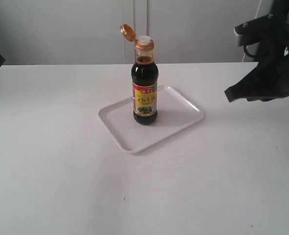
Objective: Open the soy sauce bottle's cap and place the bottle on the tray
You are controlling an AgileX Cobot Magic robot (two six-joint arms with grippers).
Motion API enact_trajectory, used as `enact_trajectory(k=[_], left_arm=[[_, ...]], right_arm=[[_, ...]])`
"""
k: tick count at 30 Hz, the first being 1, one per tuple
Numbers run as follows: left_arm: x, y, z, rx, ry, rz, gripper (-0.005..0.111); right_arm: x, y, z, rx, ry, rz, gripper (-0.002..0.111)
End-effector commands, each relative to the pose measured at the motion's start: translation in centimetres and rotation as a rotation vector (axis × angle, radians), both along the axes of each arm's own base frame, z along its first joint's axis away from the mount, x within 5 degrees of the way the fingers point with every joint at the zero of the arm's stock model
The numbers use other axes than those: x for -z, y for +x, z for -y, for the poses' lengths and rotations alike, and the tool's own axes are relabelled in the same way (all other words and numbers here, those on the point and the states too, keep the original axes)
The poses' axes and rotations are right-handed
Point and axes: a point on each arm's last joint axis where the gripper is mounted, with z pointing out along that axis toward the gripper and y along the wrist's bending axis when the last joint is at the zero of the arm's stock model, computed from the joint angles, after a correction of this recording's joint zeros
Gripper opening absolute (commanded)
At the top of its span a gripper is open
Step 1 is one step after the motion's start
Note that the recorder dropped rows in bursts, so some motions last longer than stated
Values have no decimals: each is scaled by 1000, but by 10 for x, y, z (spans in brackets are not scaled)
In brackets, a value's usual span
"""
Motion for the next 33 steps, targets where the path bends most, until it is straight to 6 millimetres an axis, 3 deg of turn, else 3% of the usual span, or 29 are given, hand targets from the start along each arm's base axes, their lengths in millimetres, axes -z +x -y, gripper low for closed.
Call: enact_trajectory(k=[1, 6, 10, 18, 24, 33], left_arm=[[-3, -16, -3, 3, -23, -8, 0], [2, -37, -6, -4, -38, -50, 0], [11, -61, -10, 2, -59, -38, 0], [25, -116, -20, 4, -162, 194, 0], [26, -146, -25, 14, -207, 320, 0], [43, -178, -32, 11, -255, 441, 0]], right_arm=[[2, -6, 18, 28, -90, -84, 0], [2, -13, 50, 156, -66, -168, 0], [-5, -21, 48, 166, 6, -2, 0], [-25, -60, 49, 165, 74, 406, 0], [-37, -85, 50, 174, 114, 519, 0], [-34, -127, 52, 169, 129, 661, 0]])
